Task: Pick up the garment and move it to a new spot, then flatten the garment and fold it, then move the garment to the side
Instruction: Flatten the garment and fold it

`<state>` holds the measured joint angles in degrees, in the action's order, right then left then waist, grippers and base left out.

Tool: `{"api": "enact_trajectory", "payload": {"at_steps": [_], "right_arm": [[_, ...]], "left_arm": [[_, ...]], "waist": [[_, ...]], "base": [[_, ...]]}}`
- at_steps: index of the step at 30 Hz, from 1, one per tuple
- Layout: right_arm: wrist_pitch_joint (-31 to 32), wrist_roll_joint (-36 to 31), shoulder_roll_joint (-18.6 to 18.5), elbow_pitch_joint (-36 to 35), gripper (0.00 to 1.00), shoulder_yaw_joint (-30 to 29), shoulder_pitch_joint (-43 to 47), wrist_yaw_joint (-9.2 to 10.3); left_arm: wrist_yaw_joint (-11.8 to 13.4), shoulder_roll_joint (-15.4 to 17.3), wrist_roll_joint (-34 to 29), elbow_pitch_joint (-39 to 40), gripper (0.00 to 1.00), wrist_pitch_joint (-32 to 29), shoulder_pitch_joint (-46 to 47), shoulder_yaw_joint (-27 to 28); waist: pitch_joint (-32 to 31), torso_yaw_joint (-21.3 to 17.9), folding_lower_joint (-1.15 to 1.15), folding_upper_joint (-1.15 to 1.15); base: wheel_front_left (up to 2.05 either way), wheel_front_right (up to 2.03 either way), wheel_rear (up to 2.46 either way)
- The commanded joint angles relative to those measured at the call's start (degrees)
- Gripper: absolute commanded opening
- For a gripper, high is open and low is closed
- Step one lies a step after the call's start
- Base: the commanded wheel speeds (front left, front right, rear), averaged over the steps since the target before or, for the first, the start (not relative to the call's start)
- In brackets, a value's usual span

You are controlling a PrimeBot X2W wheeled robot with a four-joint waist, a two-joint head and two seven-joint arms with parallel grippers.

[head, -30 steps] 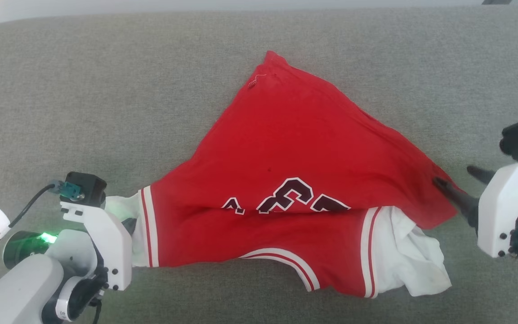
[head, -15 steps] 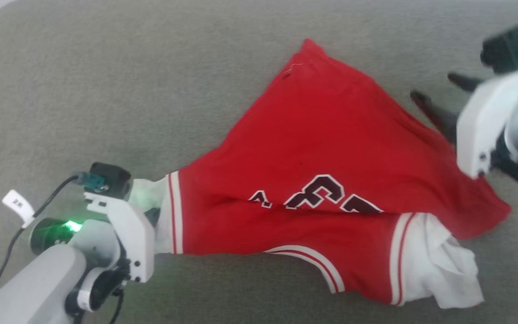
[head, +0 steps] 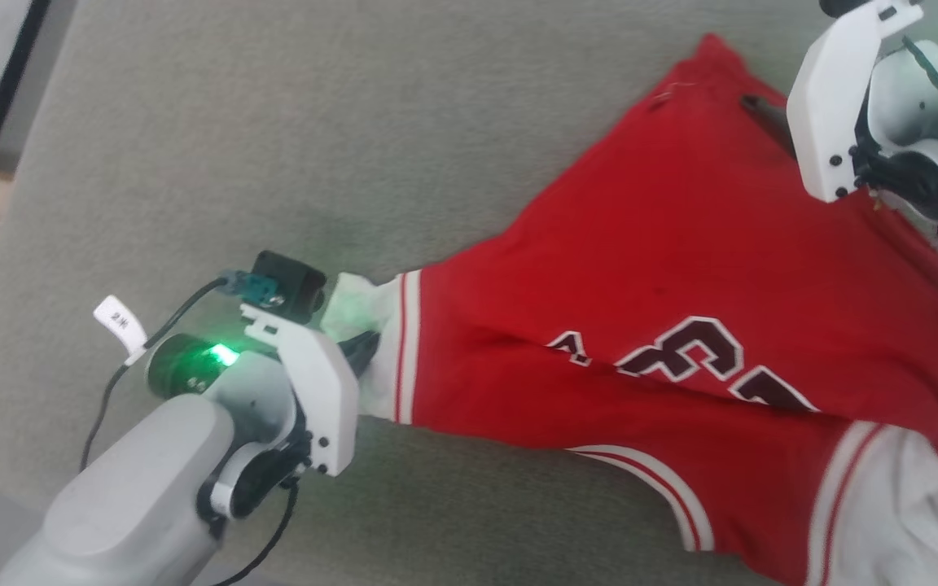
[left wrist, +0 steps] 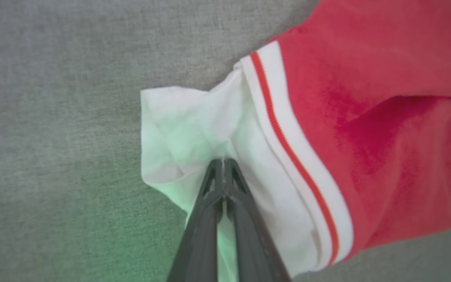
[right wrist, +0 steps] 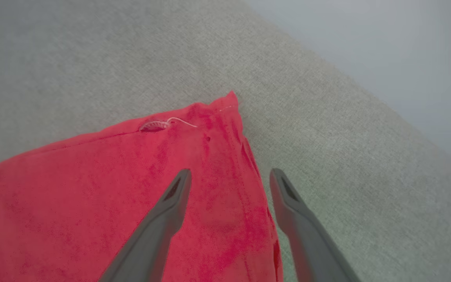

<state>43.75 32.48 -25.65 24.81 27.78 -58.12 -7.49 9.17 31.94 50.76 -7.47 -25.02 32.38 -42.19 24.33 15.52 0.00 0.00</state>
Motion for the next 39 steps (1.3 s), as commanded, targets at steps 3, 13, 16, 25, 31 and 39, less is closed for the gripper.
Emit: {"api": "enact_trajectory", "payload": {"at_steps": [3,13,16,25,31,39], "right_arm": [[-0.94,0.90,-0.46,6.15,1.00,3.82,-3.76,0.00],[4.50,4.96,0.30,24.01,1.00,15.23,-4.83,0.00],[6.54,7.09,-0.44,24.29,0.00,17.67,-5.26,-0.03],[-1.64,10.76,-1.79,21.57,0.00,18.18,-11.88,0.05],[-5.62,12.99,-2.03,18.62,0.00,18.50,-12.91,0.01],[-8.92,15.43,-4.11,13.39,0.00,19.24,-12.94,0.01]], "left_arm": [[-1.28,-1.49,-0.45,-2.93,0.00,0.56,1.53,-0.97],[-3.96,-5.03,-0.37,-9.86,0.00,2.59,3.97,-2.03],[-4.30,-5.02,-0.19,-11.31,0.00,2.94,4.24,-1.82],[-3.18,-2.38,1.02,-11.89,0.00,2.56,6.63,1.11],[-0.85,1.13,0.82,-8.70,0.00,0.07,9.61,3.54],[1.82,8.82,-0.57,-5.00,0.00,-6.47,16.52,6.29]], "waist": [[2.77,3.97,0.00,0.00],[4.58,6.70,0.00,0.00],[4.31,6.30,0.00,0.00],[1.05,2.09,0.00,0.00],[-2.11,-1.36,0.00,0.00],[-8.06,-7.34,0.00,0.00]], "base": [[0.00,0.00,0.00],[0.00,0.00,0.00],[0.00,0.00,0.00],[0.00,0.00,0.00],[0.00,0.00,0.00],[0.00,0.00,0.00]]}}
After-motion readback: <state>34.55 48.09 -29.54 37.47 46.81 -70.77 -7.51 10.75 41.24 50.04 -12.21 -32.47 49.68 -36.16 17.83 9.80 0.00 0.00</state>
